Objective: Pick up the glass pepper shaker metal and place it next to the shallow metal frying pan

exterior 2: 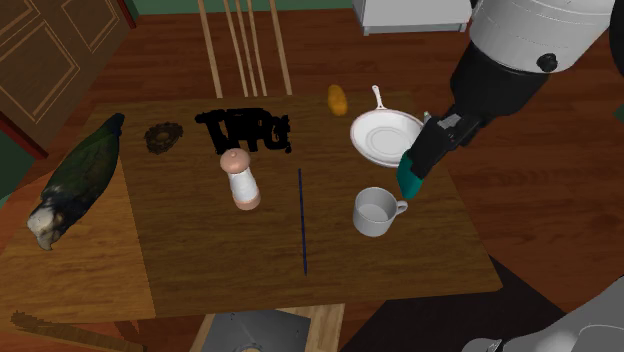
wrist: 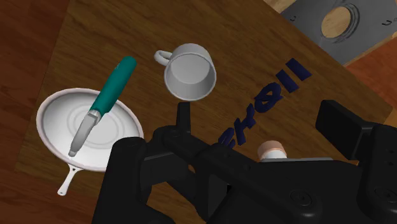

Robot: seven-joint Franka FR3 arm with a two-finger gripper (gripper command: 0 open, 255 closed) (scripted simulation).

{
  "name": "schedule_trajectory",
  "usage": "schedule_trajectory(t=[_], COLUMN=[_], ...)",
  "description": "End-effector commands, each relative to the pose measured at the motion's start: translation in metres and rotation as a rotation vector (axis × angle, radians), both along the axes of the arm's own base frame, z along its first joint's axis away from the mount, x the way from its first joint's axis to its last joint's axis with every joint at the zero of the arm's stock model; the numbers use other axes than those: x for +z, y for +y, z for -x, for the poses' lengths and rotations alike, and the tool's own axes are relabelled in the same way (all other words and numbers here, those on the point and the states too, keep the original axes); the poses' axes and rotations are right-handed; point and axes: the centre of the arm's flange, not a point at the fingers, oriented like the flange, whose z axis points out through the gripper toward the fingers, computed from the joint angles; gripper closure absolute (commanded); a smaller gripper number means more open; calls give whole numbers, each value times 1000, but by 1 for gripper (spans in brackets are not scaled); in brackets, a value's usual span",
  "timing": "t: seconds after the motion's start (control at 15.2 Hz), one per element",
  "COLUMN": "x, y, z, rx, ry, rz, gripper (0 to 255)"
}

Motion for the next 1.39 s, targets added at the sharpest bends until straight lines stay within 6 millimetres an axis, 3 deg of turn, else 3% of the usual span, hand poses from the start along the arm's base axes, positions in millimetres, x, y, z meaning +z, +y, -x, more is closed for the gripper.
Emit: schedule_trajectory(t=[0.0, 1.32], x=[0, -98], y=[0, 117], z=[0, -231], rx=[0, 21], ry=[0, 64], rz=[0, 76], gripper=[0, 0])
